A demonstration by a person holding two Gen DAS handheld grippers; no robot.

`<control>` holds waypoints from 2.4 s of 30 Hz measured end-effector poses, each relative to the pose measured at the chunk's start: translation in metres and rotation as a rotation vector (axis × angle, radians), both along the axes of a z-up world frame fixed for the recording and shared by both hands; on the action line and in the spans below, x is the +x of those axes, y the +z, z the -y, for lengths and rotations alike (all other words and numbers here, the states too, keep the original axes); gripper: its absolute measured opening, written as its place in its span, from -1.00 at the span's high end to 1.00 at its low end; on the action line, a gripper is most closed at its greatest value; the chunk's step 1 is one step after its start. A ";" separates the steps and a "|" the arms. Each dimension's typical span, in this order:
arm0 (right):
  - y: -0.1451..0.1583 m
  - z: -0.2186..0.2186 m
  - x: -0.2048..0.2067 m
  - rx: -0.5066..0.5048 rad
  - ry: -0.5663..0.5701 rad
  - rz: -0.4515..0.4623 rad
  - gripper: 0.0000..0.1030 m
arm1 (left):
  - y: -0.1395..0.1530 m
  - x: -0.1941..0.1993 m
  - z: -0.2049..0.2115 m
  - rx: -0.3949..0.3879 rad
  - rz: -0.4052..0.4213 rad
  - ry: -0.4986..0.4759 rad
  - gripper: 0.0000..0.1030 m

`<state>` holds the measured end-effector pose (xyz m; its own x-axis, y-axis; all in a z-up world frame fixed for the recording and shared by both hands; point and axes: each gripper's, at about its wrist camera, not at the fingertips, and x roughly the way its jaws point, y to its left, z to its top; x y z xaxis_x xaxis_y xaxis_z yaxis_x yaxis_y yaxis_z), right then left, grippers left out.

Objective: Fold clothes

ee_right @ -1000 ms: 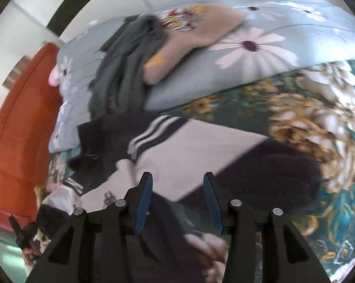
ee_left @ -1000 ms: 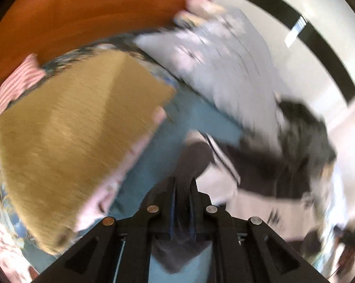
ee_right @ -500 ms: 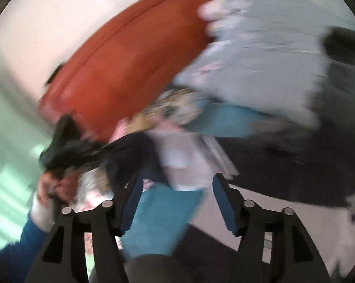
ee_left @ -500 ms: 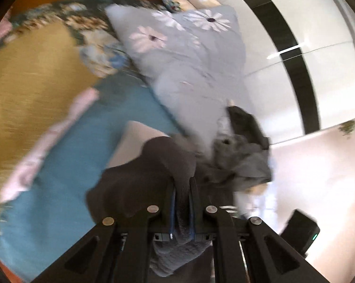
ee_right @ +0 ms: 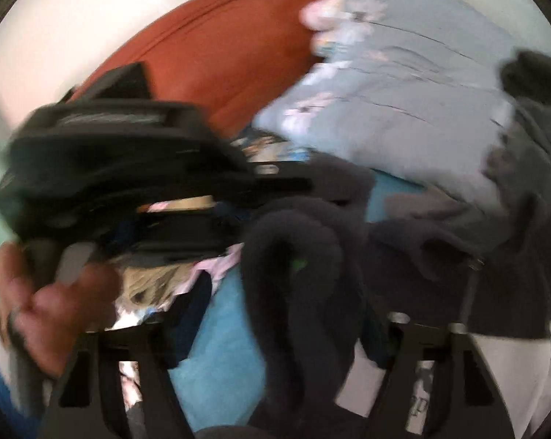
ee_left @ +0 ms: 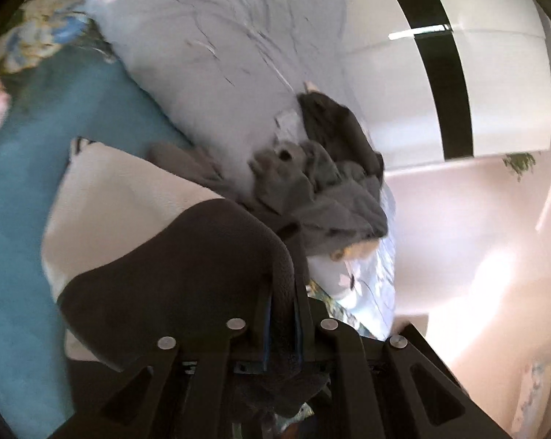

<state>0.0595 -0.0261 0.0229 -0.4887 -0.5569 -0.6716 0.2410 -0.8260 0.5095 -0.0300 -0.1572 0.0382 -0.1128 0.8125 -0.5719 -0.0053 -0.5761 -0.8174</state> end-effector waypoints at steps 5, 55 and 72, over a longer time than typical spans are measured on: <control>-0.022 -0.062 -0.010 0.011 -0.125 0.100 0.83 | -0.009 0.009 0.039 0.121 -0.054 0.075 0.15; -0.113 -0.168 -0.131 -0.105 -0.165 0.427 0.33 | -0.086 0.004 0.028 -0.410 -0.493 0.026 -0.14; -0.062 -0.185 -0.150 -0.224 -0.251 0.337 0.48 | -0.073 -0.023 -0.027 -0.172 -0.471 0.006 -0.14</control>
